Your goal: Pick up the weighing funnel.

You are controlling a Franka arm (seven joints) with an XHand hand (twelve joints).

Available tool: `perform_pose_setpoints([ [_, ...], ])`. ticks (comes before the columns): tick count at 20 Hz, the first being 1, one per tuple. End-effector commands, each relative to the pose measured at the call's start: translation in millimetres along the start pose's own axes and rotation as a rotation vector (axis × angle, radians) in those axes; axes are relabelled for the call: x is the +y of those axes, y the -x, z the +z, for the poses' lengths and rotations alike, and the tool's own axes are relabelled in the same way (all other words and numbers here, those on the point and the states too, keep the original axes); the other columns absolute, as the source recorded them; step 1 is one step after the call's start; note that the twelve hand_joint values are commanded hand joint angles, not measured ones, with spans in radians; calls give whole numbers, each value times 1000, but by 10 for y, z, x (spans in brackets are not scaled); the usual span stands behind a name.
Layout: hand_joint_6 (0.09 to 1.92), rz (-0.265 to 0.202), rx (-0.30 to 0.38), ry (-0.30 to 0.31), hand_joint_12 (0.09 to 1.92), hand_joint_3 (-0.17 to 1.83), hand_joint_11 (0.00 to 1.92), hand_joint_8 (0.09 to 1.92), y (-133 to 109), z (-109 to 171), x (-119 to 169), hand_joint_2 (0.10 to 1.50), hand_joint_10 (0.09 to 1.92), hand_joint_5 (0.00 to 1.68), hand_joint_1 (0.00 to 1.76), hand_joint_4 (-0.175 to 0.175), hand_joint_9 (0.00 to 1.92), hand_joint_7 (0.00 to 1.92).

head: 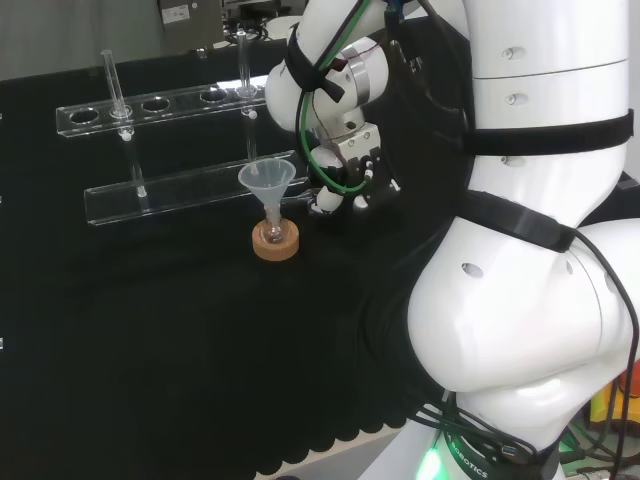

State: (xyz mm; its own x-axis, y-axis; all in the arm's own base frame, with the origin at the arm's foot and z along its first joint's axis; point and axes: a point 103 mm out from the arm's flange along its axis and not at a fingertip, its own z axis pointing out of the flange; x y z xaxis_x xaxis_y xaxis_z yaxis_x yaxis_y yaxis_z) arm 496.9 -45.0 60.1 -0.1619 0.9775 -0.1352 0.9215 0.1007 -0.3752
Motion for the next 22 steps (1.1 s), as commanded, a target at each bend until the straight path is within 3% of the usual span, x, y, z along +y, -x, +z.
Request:
perform_pose_setpoints([
  [1, 946, 4, -20, -9, 1256, 302, 592, 717, 6, 4, -6, 979, 522, 908, 930, 116, 987, 795],
  [2, 1000, 5, -23, -12, 1250, 213, 602, 712, 13, 5, -9, 1023, 516, 930, 966, 146, 1001, 814],
  [4, 1028, 9, -20, -16, 1237, 120, 622, 704, 26, 14, -19, 1063, 502, 959, 1002, 163, 1028, 845],
  [14, 974, 15, -11, 10, 1154, 74, 739, 651, 29, -44, -65, 1064, 423, 1015, 1037, 156, 1147, 969],
  [22, 977, 30, 9, 19, 1134, 107, 769, 637, 243, -279, -223, 1048, 385, 1016, 1039, 153, 1187, 1002],
])
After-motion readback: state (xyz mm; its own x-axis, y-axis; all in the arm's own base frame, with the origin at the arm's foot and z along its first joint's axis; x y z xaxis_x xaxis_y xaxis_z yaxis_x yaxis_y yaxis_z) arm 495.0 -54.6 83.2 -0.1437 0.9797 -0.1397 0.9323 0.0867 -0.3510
